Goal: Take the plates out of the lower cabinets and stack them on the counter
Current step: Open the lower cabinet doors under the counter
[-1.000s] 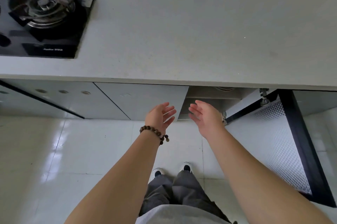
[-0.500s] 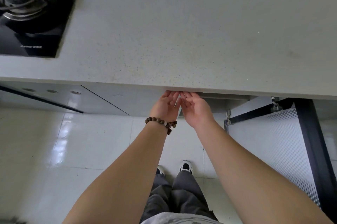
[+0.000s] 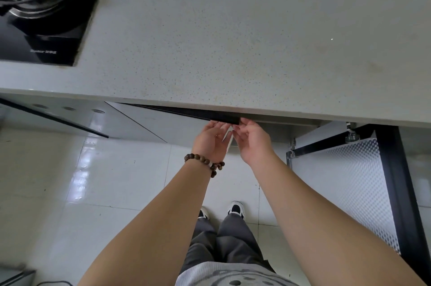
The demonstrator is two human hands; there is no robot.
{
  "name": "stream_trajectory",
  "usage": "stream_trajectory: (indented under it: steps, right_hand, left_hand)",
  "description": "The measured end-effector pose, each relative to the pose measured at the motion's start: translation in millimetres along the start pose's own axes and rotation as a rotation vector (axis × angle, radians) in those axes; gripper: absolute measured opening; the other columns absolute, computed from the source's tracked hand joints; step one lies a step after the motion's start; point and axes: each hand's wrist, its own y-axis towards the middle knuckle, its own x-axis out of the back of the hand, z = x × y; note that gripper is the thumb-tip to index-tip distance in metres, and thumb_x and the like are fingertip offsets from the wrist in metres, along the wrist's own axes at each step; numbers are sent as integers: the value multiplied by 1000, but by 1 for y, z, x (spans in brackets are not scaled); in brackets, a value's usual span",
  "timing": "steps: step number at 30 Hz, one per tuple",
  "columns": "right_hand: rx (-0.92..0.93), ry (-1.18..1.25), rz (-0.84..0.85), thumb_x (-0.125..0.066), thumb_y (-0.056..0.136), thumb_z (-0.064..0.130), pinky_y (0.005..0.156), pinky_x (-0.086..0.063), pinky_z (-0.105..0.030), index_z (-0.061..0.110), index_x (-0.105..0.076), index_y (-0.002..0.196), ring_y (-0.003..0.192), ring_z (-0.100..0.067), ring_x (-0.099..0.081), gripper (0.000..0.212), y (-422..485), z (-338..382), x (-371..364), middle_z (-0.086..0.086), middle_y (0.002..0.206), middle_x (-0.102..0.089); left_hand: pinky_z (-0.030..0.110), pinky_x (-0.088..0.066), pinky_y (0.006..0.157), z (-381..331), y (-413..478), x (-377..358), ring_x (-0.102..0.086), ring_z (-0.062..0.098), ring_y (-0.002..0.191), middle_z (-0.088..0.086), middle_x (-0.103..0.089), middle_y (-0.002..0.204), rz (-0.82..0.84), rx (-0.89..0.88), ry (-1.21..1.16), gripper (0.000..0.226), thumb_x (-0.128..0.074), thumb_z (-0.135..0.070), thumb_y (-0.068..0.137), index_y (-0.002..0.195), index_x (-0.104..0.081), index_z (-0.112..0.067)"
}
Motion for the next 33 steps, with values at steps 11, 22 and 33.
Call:
stream_trajectory:
  steps: [11, 22, 33]
  right_hand:
    - [262, -993, 28, -42, 90, 6, 71, -47, -25, 19, -71, 84, 90, -16, -62, 32, -39, -20, 3, 1, 93, -69]
    - [4, -1139, 165, -52, 78, -1, 63, -54, -32, 5, -76, 78, 61, -27, -62, 24, -86, -81, -11, -16, 75, -69]
    - [-157, -950, 160, -50, 85, -3, 49, -54, -28, 5, -66, 80, 56, -22, -61, 19, -144, -184, -34, -11, 69, -61]
  left_hand:
    - [40, -42, 106, 10, -56, 49, -56, 35, 120, 21, -59, 124, -163, 6, 85, 45, -34, 14, 92, 134, -43, -1]
    - [36, -51, 87, 2, -110, 119, -61, 34, 91, 27, -61, 110, -224, 34, 152, 33, -44, -1, 91, 119, -56, 12]
    - [33, -57, 73, -42, -169, 218, -67, 31, 87, 22, -66, 100, -224, 7, 344, 27, -40, 0, 93, 111, -59, 4]
